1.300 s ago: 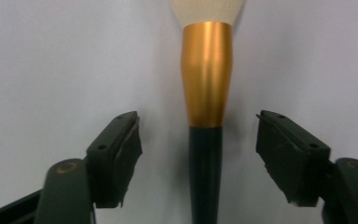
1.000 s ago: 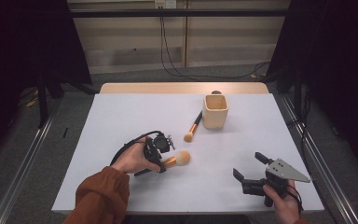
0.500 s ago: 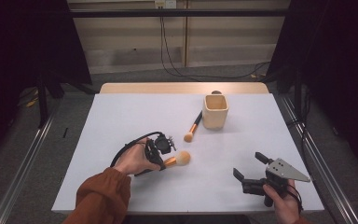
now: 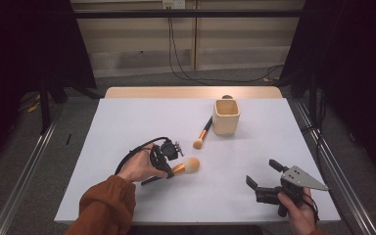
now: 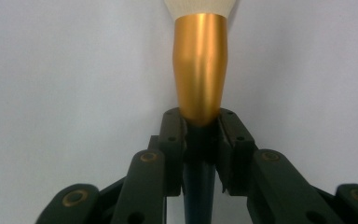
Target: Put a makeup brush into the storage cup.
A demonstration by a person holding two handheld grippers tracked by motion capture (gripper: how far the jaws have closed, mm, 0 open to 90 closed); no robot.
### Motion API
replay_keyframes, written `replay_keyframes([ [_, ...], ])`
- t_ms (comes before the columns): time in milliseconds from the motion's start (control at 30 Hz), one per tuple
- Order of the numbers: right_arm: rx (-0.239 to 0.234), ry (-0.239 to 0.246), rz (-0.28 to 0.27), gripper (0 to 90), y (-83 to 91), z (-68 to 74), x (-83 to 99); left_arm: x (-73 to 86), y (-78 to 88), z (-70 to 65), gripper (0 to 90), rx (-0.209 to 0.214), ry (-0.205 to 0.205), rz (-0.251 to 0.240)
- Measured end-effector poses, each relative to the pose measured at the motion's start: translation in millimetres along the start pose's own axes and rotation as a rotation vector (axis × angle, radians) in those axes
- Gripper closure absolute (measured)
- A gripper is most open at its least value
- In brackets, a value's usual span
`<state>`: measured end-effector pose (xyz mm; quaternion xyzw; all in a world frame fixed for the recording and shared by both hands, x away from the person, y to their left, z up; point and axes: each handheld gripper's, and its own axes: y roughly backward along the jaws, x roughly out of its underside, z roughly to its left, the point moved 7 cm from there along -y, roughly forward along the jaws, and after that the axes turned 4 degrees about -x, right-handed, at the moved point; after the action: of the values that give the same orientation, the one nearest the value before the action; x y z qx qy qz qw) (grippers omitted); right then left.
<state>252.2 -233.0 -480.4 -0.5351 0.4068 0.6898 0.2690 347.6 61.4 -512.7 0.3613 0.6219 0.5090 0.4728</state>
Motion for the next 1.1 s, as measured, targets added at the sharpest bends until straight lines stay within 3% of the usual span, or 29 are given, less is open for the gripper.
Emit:
replay_keyframes([
  [100, 0.000, -0.003, -0.003, 0.2, 0.4, 0.0, -0.2, 0.6, -0.1, 0.5, 74.1, -0.008, 0.014, -0.016],
  [200, 0.001, -0.011, -0.010, 0.2, 1.1, -0.8, -0.5, 3.7, 1.9, 4.8, 74.2, 0.011, 0.073, -0.073],
  [333, 0.005, -0.018, -0.012, 0.2, 1.7, -1.7, -0.3, 8.4, 2.9, 7.9, 74.2, 0.012, 0.083, -0.084],
  [567, 0.007, -0.018, -0.022, 0.1, 3.1, -1.6, -1.0, 9.1, 16.4, 10.0, 74.2, 0.007, 0.104, -0.163],
  [767, 0.012, -0.038, -0.034, 0.0, 4.0, -3.5, -1.5, 11.9, 20.8, 7.8, 74.2, 0.009, 0.108, -0.200],
  [867, 0.014, -0.051, -0.040, 0.0, 4.4, -4.3, -2.2, 11.8, 24.1, 3.8, 74.2, 0.010, 0.134, -0.244],
  [900, 0.013, -0.059, -0.041, 0.0, 4.1, -4.7, -2.0, 11.9, 27.0, 1.9, 74.1, 0.020, 0.133, -0.275],
  [1067, 0.010, -0.066, -0.050, 0.0, 4.3, -4.7, -2.6, 14.0, 31.8, 2.6, 74.1, 0.007, 0.131, -0.319],
  [1100, 0.010, -0.069, -0.051, 0.0, 4.4, -4.7, -2.6, 13.7, 32.6, 1.7, 74.1, 0.010, 0.152, -0.342],
])
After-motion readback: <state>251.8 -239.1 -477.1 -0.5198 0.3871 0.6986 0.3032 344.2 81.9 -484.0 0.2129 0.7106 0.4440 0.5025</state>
